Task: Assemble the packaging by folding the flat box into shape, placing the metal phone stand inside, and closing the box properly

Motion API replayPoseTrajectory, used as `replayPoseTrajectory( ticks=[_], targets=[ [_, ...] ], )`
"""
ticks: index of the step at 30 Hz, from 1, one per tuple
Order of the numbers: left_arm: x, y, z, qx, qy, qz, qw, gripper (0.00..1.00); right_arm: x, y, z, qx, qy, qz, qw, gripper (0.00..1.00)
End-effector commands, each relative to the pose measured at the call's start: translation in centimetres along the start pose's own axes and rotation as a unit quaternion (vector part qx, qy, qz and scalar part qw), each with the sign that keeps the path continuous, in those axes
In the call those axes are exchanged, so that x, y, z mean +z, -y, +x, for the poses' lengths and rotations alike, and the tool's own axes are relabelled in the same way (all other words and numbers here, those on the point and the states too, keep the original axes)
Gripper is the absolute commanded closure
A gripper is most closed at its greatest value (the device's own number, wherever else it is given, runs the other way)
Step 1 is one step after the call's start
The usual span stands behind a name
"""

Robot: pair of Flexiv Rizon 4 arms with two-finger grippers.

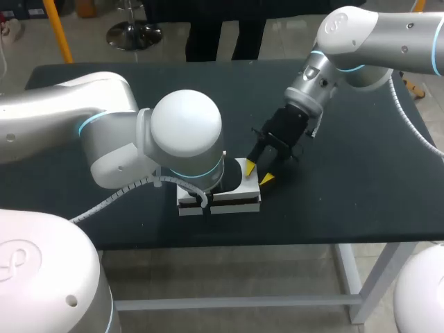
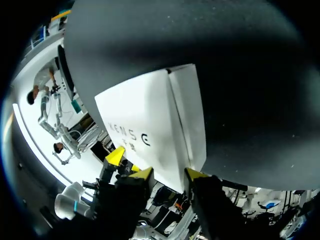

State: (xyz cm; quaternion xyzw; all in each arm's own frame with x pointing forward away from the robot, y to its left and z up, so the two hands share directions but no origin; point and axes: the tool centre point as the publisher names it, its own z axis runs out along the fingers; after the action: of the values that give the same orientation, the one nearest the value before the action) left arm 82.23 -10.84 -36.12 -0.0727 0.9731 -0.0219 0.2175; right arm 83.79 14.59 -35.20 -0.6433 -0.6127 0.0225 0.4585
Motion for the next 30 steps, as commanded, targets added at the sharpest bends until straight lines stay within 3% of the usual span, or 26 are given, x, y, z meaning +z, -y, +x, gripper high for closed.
replayPoseTrajectory(
  ticks=[1,13,17,20,22,30],
  targets=[
    [0.5,0.4,0.1,-0.001,0.002,-0.005,1.000,0.62,0.0,0.2,-0.1,-0.001,-0.001,-0.002,1.000,0.57],
    [0.5,0.4,0.1,-0.001,0.001,-0.005,1.000,0.62,-0.7,1.3,-0.2,-0.012,-0.007,-0.021,1.000,0.62],
    [0.4,0.3,0.0,-0.002,0.000,-0.005,1.000,0.62,-0.9,2.0,-0.1,-0.018,-0.007,-0.034,0.999,0.73],
    [0.5,0.3,0.0,-0.002,-0.001,-0.005,1.000,0.62,-0.8,2.5,0.1,-0.023,-0.003,-0.043,0.999,0.92],
    [0.4,0.4,0.1,-0.002,-0.001,-0.005,1.000,0.62,-0.6,2.8,0.2,-0.027,0.001,-0.050,0.998,0.98],
    [0.1,0.4,0.1,-0.002,0.002,-0.004,1.000,0.61,0.6,3.7,0.8,-0.038,0.023,-0.069,0.997,1.00]
  ],
)
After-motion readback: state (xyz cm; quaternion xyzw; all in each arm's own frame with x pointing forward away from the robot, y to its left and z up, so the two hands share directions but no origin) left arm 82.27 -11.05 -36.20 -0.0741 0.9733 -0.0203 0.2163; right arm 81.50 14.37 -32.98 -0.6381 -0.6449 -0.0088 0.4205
